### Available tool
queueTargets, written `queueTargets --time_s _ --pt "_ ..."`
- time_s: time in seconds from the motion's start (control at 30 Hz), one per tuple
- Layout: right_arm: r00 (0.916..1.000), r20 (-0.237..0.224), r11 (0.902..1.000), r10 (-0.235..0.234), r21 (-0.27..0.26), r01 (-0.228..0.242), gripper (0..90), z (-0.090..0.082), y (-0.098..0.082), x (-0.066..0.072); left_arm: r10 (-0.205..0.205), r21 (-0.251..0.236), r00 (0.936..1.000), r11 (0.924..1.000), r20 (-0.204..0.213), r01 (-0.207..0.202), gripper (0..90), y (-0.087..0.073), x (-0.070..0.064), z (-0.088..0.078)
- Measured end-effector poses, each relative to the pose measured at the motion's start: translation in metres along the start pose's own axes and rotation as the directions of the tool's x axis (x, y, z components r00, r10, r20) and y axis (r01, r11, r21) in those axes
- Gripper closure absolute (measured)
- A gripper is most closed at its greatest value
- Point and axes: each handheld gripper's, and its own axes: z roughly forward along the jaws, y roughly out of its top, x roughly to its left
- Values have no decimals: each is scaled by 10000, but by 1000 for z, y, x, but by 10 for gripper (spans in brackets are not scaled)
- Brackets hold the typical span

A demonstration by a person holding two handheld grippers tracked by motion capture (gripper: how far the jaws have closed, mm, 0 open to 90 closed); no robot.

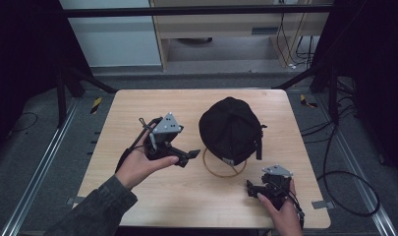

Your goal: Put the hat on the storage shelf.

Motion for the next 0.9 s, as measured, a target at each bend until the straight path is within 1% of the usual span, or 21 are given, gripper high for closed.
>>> queueTargets --time_s 0.07,0.13,0.2,0.3,0.4,0.57,0.63,0.73,0.8,0.9 --pt "10000 -2 10000 0 1 0 4 0 0 0 -199 62 9997 9998 108 198 72 -11 1 5" --pt "10000 -1 10000 2 -1 -2 3 0 0 0 -163 150 9998 9998 99 161 71 -18 2 9" --pt "10000 0 10000 4 -2 -4 3 0 0 0 -345 257 9994 9991 76 343 70 -29 5 15" --pt "10000 0 10000 0 -1 0 3 0 0 0 -410 499 9992 9979 -33 411 70 -43 9 24" --pt "10000 11 10000 4 1 -4 3 0 0 0 -539 598 9985 9967 -104 545 70 -55 13 29" --pt "10000 1 10000 2 -1 -2 4 0 0 0 -796 836 9966 9932 -202 810 73 -75 20 34" --pt "10000 0 10000 0 -3 0 4 0 0 0 -935 987 9950 9904 -346 965 72 -86 24 36" --pt "10000 0 10000 2 -2 -2 4 0 0 0 -1098 1091 9928 9874 -468 1144 72 -96 29 37" --pt "10000 0 10000 4 0 -4 4 0 0 0 -1139 1183 9914 9856 -648 1210 73 -105 33 38" --pt "10000 -1 10000 5 -2 -5 3 0 0 0 -1210 1312 9896 9827 -781 1305 72 -115 36 38"
